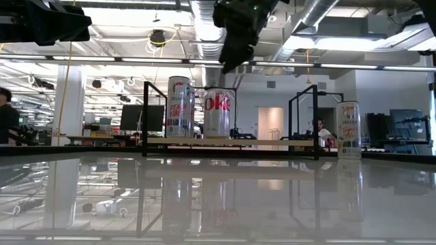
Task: Place canned beverage on shelf
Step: Put the right blue soda can on the shelf
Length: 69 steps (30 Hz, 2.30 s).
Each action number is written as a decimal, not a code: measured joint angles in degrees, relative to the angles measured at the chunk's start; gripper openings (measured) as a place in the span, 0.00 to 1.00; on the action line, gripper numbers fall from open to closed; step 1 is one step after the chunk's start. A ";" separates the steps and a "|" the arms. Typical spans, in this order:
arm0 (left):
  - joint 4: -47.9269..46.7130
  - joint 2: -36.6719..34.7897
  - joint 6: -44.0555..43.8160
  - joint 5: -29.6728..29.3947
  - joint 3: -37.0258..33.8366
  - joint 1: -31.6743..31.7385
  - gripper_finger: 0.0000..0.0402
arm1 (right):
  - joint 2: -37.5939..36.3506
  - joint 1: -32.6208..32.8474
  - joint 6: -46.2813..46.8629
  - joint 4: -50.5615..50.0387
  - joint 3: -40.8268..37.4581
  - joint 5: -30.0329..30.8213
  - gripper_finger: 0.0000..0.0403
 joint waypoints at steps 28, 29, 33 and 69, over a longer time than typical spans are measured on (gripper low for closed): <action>1.04 0.01 -7.66 3.06 -0.16 -0.02 0.00 | -16.74 61.27 87.89 -29.39 -22.90 44.83 0.14; 1.56 -0.01 -7.99 3.06 -0.38 0.00 0.00 | -17.20 62.54 92.05 -30.68 -24.07 44.84 0.14; 2.61 0.01 -10.46 3.06 -0.46 0.00 0.00 | -18.40 65.01 109.21 -37.66 -25.90 43.74 0.15; 0.35 0.01 -8.44 5.49 -0.48 0.00 0.00 | -34.73 43.35 103.60 -37.28 -33.56 1.19 0.18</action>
